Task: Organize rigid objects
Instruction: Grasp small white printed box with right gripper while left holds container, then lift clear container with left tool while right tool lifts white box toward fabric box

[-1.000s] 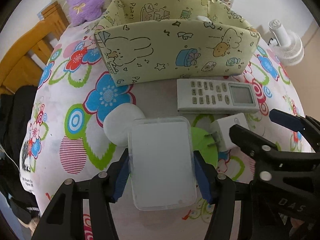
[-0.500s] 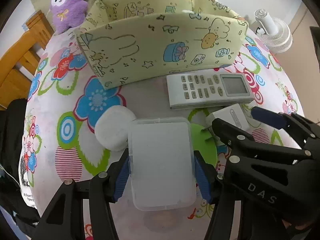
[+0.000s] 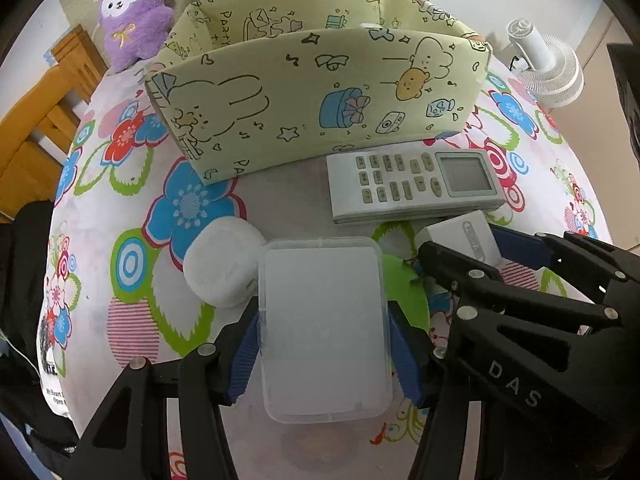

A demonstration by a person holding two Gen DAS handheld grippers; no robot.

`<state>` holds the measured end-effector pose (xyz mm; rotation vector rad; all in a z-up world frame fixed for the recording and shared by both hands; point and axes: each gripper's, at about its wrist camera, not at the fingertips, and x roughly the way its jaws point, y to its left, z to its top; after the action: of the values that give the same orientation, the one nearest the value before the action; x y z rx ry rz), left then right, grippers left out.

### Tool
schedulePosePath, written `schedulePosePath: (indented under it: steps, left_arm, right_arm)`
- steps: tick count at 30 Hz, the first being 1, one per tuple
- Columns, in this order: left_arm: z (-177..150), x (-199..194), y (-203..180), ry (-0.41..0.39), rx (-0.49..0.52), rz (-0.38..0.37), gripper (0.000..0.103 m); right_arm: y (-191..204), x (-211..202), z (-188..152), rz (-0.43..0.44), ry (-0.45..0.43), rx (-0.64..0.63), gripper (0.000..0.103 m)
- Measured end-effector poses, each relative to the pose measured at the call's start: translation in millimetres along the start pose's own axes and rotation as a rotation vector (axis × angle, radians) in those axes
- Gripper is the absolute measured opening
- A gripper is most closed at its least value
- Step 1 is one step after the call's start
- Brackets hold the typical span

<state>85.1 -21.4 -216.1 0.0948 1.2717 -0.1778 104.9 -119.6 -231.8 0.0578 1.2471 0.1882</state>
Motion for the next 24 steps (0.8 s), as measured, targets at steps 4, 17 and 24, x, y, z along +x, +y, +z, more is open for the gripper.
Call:
schedulePosePath:
  steps: [4, 17, 24]
  left_arm:
    - [-3.1, -5.3, -2.1, -0.005, -0.004, -0.015, 0.060]
    - [-14.1, -27.9, -3.1, -0.031, -0.012, -0.048, 0.060]
    - [-14.5, -50.3, -1.6, -0.081, -0.007, -0.064, 0.060]
  right_arm:
    - [-5.9, -5.7, -4.9, -0.011, 0.007, 0.011, 0.050]
    - [-13.5, -39.2, -22.0, -0.073, -0.038, 0.020, 0.050]
    - [-5.6, -58.8, -31.2, -0.097, -0.064, 0.011, 0.050]
